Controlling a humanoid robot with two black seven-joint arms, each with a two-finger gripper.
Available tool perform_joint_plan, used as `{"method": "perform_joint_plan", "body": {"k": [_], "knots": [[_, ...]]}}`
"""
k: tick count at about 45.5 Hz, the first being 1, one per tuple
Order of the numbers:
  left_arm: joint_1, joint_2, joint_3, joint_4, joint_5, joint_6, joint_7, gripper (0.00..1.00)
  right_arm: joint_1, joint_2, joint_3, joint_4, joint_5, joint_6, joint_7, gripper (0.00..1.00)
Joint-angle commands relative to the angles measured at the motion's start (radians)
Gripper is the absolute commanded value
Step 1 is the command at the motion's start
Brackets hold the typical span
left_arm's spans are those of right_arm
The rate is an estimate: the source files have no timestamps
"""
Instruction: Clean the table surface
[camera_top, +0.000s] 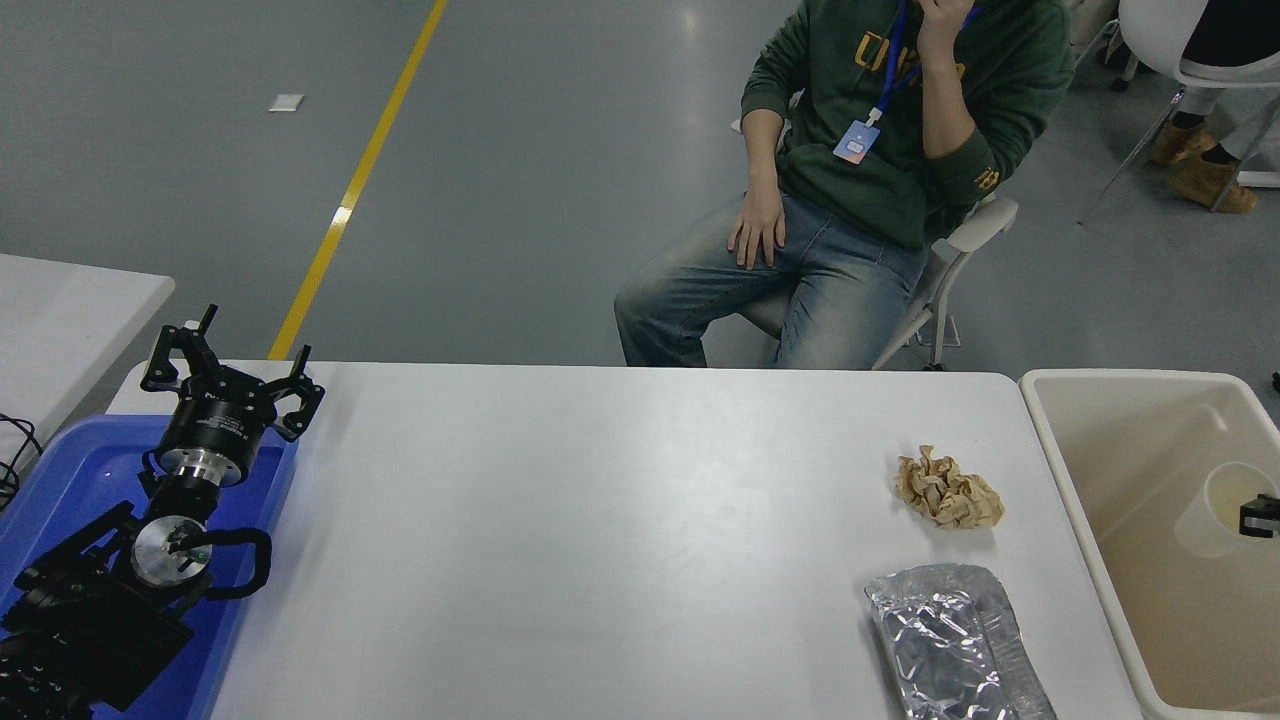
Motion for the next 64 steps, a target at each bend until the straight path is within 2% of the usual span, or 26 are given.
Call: {"method": "perform_joint_plan", "body": {"k": [1, 3, 6, 8, 18, 53, 58, 64], "knots": [[0.000, 0.000, 0.000, -0.001, -0.001, 0.000, 0.000, 1.00, -0.008, 0.017, 0.011, -0.018, 0.009, -0.037, -0.025, 0.65], [0.000, 0.000, 0.000, 0.000, -0.001, 0.000, 0.000, 1.00, -0.009, 0.017, 0.012, -0.018, 0.009, -0.040, -0.028, 0.70], [0.000, 0.000, 0.000, -0.001, -0.001, 0.000, 0.000, 1.00, -0.009, 0.017, 0.015, -0.018, 0.014, -0.041, -0.031, 0.86], [0.000, 0.000, 0.000, 0.000, -0.001, 0.000, 0.000, 1.00, -0.009, 0.017, 0.015, -0.018, 0.029, -0.041, -0.031, 1.00], [0.000, 0.000, 0.000, 0.000, -0.001, 0.000, 0.000, 1.00, -0.012, 0.014, 0.005, -0.020, 0.127, -0.038, -0.031, 1.00], [0.000, 0.000, 0.000, -0.001, -0.001, 0.000, 0.000, 1.00, -0.009, -0.036, 0.015, -0.090, 0.264, -0.049, -0.023, 1.00], [0.000, 0.000, 0.000, 0.000, -0.001, 0.000, 0.000, 1.00, -0.001, -0.049, 0.019, -0.089, 0.284, -0.116, -0.023, 1.00], [0.000, 0.000, 0.000, 0.000, -0.001, 0.000, 0.000, 1.00, 0.041, -0.050, 0.105, -0.077, 0.369, -0.132, -0.023, 1.00]]}}
